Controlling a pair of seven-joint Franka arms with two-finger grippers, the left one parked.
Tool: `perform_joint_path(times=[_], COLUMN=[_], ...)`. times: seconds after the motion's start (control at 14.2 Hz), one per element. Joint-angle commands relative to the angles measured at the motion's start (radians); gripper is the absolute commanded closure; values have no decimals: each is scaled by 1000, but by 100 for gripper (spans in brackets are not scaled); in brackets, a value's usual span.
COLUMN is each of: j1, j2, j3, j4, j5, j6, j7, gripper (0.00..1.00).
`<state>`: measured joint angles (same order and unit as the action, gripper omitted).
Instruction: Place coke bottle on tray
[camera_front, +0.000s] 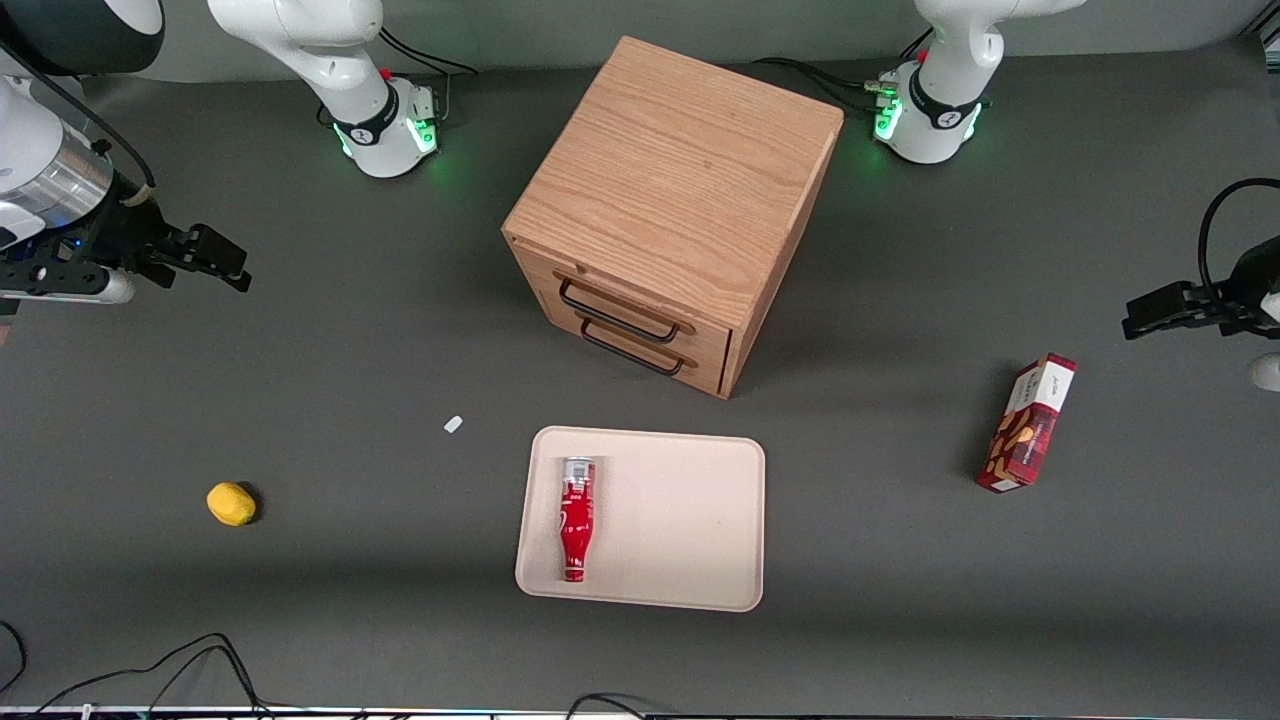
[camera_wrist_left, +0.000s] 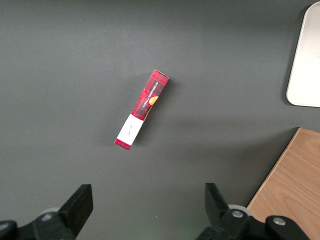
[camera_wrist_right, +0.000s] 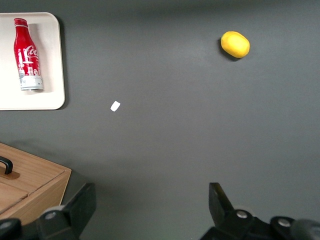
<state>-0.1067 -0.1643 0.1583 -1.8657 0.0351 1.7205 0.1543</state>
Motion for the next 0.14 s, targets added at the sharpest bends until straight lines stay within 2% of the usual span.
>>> perform_joint_path(times=[0.0,0.07], j1=[-7,-4], j2=[3,14], j3=[-8,-8], j4=[29,52], j5=[22,22], j6=[-44,-59], j7=[-7,-7], gripper=[0,0])
